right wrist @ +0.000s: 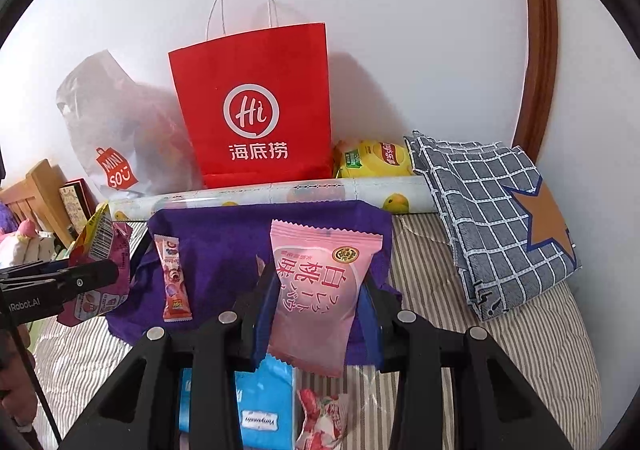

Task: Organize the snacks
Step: 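Carry the chip bag and pink packet over the purple towel with both grippers, then lower and release the chip bag and pink packet onto the towel with both grippers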

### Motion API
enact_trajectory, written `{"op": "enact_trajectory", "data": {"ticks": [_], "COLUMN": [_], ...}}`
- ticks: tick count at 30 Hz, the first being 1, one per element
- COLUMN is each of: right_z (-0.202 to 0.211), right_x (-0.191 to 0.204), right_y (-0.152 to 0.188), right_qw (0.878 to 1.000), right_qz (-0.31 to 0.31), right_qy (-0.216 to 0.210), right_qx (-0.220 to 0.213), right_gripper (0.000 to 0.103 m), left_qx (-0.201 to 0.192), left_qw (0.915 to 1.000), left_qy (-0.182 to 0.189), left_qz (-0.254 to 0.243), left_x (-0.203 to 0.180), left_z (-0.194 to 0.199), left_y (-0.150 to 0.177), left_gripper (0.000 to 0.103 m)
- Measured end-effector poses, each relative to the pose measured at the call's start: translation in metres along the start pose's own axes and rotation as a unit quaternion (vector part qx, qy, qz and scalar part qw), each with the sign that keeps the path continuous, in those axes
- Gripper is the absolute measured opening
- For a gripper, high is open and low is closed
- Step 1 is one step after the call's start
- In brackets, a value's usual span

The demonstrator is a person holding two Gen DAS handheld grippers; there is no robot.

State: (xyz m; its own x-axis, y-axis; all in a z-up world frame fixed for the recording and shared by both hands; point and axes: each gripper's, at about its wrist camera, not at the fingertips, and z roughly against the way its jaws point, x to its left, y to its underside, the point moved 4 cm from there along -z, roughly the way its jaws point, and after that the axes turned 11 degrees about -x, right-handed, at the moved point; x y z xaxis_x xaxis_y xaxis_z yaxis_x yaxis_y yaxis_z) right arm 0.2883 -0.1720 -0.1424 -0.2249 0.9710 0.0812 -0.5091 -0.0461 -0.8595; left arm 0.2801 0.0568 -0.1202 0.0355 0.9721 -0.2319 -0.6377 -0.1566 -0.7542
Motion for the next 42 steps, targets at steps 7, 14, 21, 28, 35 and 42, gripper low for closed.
{"op": "enact_trajectory", "data": {"ticks": [7, 14, 21, 28, 35, 42], "right_z": [-0.017, -0.032, -0.056, -0.082, -0.099, -0.108], "right_x": [-0.005, -0.008, -0.009, -0.015, -0.013, -0.008], "right_y": [0.000, -0.004, 0.001, 0.006, 0.012, 0.018], "right_qw": [1.000, 1.000, 1.000, 1.000, 0.999, 0.998], "right_qz": [0.002, 0.008, 0.018, 0.010, 0.012, 0.001], "right_qy": [0.002, 0.004, 0.004, 0.002, -0.003, -0.020], "right_qx": [0.005, 0.005, 0.014, 0.028, 0.043, 0.052], "right_gripper": [0.036, 0.036, 0.036, 0.036, 0.036, 0.037], "left_qx": [0.009, 0.013, 0.024, 0.032, 0.025, 0.019], "left_qw": [0.9999, 0.9998, 0.9995, 0.9990, 0.9992, 0.9992], "left_qy": [-0.007, -0.008, -0.019, -0.032, -0.032, -0.034], "left_qz": [0.004, 0.008, 0.011, 0.005, -0.005, -0.012], "left_x": [0.005, 0.011, 0.016, 0.017, 0.016, 0.016], "left_z": [-0.020, -0.038, -0.063, -0.081, -0.087, -0.088], "left_y": [0.000, -0.003, 0.000, 0.008, 0.010, 0.013], "left_gripper": [0.058, 0.058, 0.058, 0.058, 0.058, 0.062]}}
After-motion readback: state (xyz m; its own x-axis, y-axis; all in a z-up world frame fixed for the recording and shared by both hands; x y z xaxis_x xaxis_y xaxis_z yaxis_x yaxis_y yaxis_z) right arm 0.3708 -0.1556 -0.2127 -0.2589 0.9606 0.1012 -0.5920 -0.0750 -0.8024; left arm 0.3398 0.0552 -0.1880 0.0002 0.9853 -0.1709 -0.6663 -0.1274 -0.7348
